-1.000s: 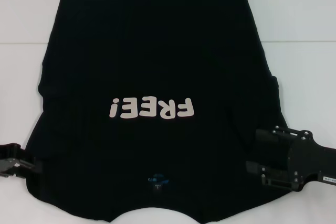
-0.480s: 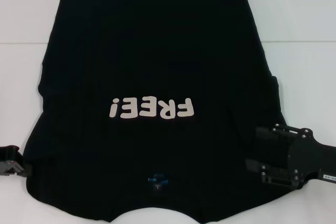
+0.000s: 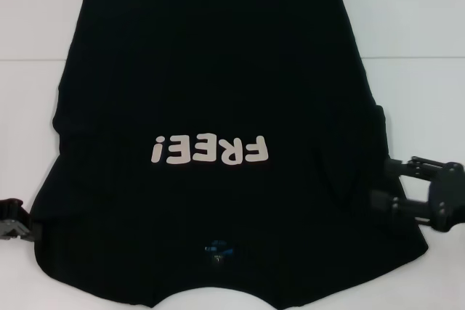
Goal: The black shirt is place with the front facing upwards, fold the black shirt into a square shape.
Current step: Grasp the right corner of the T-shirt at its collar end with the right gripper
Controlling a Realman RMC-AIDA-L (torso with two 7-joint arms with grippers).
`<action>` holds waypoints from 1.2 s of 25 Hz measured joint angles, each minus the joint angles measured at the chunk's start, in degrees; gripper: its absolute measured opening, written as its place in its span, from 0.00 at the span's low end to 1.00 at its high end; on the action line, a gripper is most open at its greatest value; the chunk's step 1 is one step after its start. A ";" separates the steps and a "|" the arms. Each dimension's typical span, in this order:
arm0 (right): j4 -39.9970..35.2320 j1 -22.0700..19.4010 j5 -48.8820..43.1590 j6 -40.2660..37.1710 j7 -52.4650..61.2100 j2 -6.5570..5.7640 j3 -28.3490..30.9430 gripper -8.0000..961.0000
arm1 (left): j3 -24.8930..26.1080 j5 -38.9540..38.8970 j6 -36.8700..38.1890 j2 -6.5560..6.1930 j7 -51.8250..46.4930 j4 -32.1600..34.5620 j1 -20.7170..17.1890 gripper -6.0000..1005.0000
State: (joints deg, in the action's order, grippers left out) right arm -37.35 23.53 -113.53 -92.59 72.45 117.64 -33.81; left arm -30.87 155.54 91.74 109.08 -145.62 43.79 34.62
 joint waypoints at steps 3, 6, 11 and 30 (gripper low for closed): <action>-5.54 0.30 -2.91 -0.02 13.55 -1.02 -0.17 0.81 | 0.15 -0.04 0.07 -0.36 0.76 -0.02 0.07 0.03; -11.06 1.39 -8.60 -0.09 27.96 -2.63 -0.16 0.81 | 0.20 -0.05 0.19 -0.71 1.64 -0.03 0.23 0.03; -12.76 5.79 -19.51 -3.93 46.47 -7.22 -0.25 0.81 | 0.23 -0.07 0.81 -1.11 2.69 0.00 0.65 0.02; -5.22 14.92 -37.62 -2.51 64.56 -7.90 -1.25 0.80 | 0.29 -0.07 1.02 -1.14 3.30 -0.06 0.71 0.03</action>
State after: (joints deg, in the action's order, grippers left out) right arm -42.57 38.45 -151.15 -95.09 137.00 109.74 -35.05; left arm -30.59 155.48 92.76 107.94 -142.31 43.74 35.33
